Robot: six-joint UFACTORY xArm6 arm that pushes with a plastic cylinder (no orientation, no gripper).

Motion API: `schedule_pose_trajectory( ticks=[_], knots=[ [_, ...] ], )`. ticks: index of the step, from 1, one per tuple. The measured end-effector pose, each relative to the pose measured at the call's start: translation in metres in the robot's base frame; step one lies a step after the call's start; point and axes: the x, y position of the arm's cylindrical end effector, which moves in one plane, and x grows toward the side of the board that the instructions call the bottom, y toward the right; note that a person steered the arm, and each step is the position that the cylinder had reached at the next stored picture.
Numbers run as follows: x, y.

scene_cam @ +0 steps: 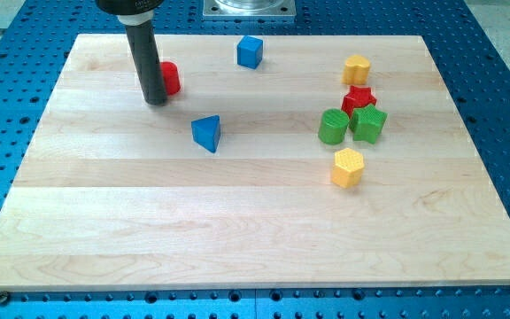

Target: Push the red circle to the top of the green circle

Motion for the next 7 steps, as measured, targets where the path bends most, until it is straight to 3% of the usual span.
schedule_pose_trajectory(
  ticks=[4, 7],
  knots=[
    [-0.039, -0.02],
    [0.006, 0.068]
  ],
)
